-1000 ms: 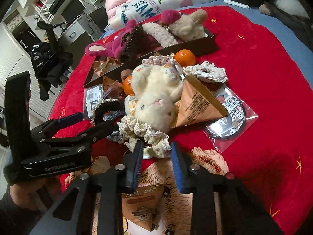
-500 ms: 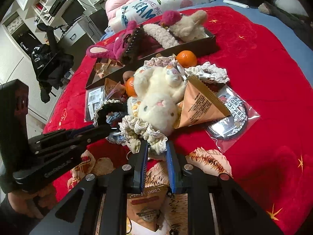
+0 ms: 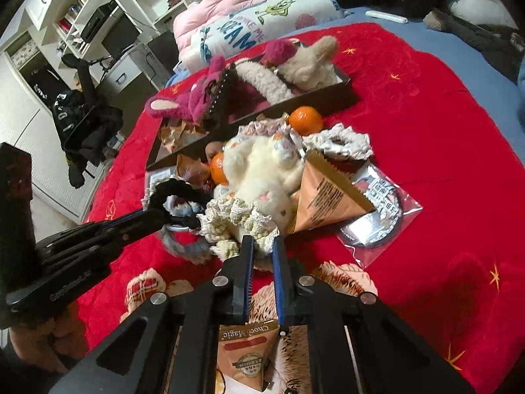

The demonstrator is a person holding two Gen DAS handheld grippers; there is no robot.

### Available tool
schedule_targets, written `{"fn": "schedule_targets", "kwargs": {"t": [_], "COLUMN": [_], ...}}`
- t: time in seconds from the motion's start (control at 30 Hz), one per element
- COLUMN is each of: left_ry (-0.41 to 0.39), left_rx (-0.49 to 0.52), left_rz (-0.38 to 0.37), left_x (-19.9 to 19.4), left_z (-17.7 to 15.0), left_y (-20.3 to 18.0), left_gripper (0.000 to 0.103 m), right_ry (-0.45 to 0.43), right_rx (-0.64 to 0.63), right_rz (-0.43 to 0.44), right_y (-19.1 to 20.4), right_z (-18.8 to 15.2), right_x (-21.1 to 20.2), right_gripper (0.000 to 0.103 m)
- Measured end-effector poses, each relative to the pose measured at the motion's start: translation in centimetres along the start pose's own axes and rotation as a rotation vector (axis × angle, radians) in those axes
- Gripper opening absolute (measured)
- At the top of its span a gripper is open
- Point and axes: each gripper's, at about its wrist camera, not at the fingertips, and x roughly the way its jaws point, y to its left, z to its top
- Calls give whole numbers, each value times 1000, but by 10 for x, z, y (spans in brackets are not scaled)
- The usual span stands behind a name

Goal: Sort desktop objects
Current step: 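Grasp the black lace scrunchie with the left gripper while the right gripper grasps the cream lace scrunchie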

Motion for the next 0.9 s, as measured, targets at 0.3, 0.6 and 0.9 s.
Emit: {"fn": "schedule_targets", "kwargs": {"t": [0.3, 0.6, 0.9], "left_ry": [-106, -165, -161], "left_rx": [15, 44, 29], "left_rz": [28, 80, 98], "left_x": [-32, -53, -51], "left_z": [12, 18, 18], "left_y": [1, 3, 6], "left_gripper": [6, 6, 6], "right_ry": [-126, -230, -240], "right_rx": [7, 14, -11], "right_rz": [70, 117, 116], "right_y": [6, 8, 11], "right_z": [11, 21, 22], "right_x": [-30, -53, -53], "right_gripper": [11, 11, 11]}}
